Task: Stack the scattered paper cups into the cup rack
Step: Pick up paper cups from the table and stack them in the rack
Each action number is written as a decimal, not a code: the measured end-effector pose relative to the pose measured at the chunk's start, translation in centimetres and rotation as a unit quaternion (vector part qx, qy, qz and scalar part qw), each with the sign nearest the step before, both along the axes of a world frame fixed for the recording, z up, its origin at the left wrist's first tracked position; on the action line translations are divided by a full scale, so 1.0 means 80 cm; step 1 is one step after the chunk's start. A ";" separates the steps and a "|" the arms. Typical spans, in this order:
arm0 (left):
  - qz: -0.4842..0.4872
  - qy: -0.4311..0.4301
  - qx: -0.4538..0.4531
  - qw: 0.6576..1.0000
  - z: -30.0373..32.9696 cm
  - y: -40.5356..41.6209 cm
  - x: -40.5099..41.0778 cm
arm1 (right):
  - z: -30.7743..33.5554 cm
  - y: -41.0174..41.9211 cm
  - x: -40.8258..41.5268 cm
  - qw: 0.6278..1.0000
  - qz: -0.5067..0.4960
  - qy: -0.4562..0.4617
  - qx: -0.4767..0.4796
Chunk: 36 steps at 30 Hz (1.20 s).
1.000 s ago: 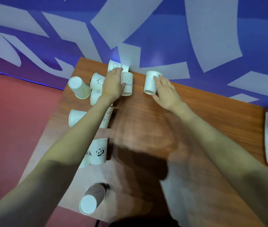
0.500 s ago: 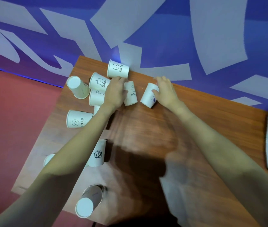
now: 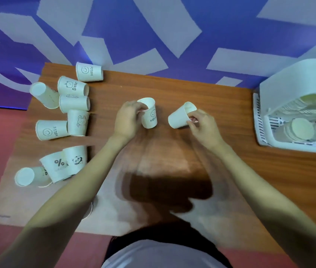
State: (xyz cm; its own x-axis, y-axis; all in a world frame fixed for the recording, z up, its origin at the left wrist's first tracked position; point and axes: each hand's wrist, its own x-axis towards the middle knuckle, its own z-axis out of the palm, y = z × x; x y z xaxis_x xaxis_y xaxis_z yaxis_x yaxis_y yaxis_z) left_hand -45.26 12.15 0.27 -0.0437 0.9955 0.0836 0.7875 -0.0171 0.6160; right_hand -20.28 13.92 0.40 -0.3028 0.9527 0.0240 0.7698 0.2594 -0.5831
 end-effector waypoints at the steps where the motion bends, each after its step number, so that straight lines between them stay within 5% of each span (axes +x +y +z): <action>1: -0.001 -0.010 0.002 1.000 0.004 -0.007 0.020 | 0.003 -0.013 0.022 1.000 -0.009 0.007 0.005; 10: -0.091 -0.017 0.052 0.994 0.045 -0.056 0.197 | 0.043 -0.090 0.211 0.990 -0.084 0.015 0.108; 20: -0.163 0.003 0.072 0.984 0.078 -0.040 0.322 | 0.052 -0.082 0.364 0.921 -0.246 0.031 0.299; 36: -0.198 -0.051 0.218 0.954 0.120 0.023 0.429 | -0.012 -0.043 0.396 0.975 -0.151 -0.069 0.150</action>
